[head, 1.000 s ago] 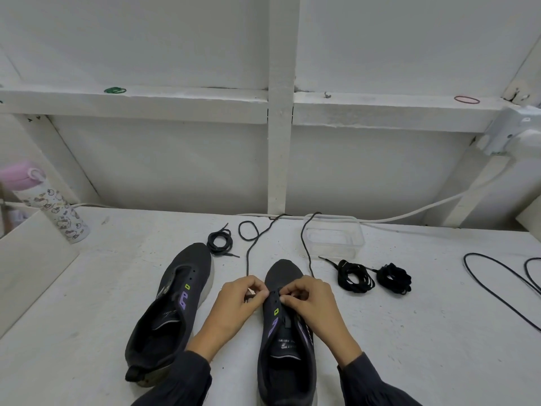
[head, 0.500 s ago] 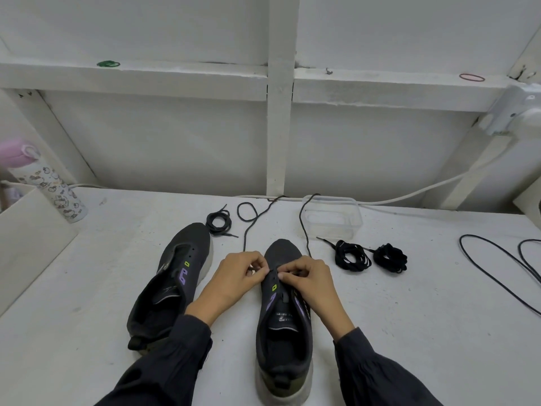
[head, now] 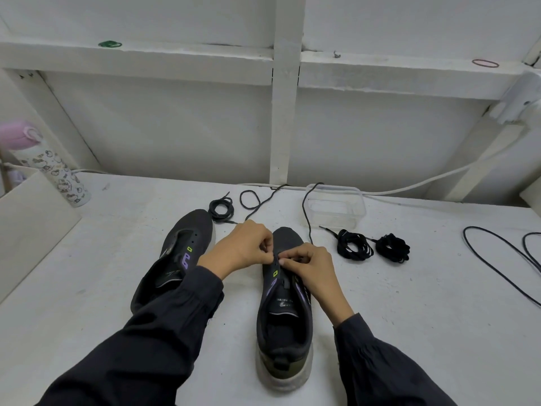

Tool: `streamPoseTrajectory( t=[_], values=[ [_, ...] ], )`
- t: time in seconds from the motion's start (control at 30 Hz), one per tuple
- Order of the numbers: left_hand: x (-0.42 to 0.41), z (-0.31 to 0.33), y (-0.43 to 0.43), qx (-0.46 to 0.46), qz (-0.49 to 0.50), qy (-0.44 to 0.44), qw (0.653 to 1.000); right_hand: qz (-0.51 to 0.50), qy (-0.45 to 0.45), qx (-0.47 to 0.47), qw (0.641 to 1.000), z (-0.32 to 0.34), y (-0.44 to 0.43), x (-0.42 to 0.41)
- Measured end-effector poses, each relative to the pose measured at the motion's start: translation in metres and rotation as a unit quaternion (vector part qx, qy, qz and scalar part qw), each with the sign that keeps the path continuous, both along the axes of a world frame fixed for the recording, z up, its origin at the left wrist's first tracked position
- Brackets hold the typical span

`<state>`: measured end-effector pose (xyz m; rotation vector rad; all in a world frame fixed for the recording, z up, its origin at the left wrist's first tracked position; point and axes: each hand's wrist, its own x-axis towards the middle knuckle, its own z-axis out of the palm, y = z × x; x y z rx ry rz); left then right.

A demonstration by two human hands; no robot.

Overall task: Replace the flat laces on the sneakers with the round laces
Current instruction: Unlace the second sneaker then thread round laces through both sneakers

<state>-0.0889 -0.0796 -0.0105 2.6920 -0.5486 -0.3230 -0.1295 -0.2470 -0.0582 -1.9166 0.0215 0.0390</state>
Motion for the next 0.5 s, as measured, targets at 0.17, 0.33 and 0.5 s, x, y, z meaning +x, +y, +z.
streamPoseTrajectory(
  t=[0.17, 0.33, 0.5],
  values=[
    [0.007, -0.001, -0.001, 0.002, -0.028, 0.019, 0.999, -0.005, -0.003, -0.006, 1.0, -0.002, 0.0, 0.001],
    [0.004, -0.008, 0.009, -0.084, 0.021, 0.064, 0.994, 0.004, -0.027, -0.108, 0.994, -0.002, 0.002, 0.001],
    [-0.01, -0.027, 0.01, -0.138, 0.092, 0.052, 0.985, 0.065, -0.059, -0.294, 0.952, 0.004, 0.007, 0.002]
  ],
)
